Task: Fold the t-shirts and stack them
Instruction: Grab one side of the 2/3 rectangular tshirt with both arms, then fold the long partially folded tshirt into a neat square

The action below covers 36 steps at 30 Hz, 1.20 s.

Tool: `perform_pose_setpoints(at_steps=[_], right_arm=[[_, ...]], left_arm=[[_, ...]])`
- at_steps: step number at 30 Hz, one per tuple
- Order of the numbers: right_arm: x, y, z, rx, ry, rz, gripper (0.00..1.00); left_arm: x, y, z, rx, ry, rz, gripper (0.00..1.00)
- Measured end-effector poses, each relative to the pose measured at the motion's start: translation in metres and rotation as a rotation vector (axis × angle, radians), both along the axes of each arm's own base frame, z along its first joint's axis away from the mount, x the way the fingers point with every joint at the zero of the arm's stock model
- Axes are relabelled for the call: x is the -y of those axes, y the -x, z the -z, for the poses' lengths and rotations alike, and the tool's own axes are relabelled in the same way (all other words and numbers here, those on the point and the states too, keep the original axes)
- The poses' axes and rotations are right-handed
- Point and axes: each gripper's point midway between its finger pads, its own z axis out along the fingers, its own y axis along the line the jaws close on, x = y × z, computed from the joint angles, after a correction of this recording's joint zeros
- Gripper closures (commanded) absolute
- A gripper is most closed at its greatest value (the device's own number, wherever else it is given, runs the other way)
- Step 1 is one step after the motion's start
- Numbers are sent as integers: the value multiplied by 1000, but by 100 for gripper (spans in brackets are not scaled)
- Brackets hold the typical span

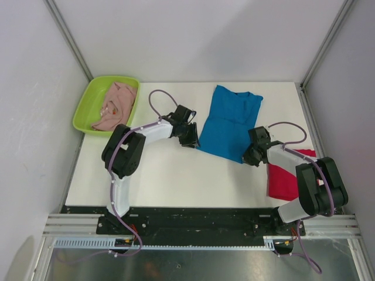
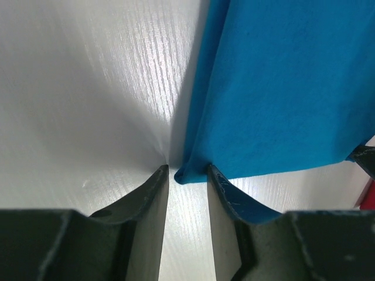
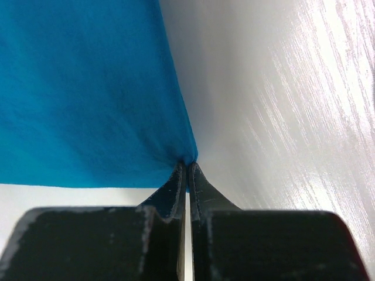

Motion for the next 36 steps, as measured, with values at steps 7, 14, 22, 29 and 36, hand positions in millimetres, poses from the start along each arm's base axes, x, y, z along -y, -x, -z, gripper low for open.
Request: perform_pose_setpoints(at_steps=[7, 14, 22, 29, 36], right_arm=[[4, 1, 0, 1, 2, 4, 100], [7, 2, -1, -2, 8, -2, 100], [7, 5, -1, -4, 12, -37, 100], [-9, 35, -5, -27, 19, -136, 100], [-21, 80, -27, 7, -26, -213, 100]], left_arm=[[2, -1, 2, 30, -42, -13, 74], [6, 2, 4, 42, -61, -14, 95], [2, 10, 4, 31, -55, -61, 100], [-30, 64, 5, -21, -92, -111, 100], [-51, 132, -2, -50, -93, -103, 100]])
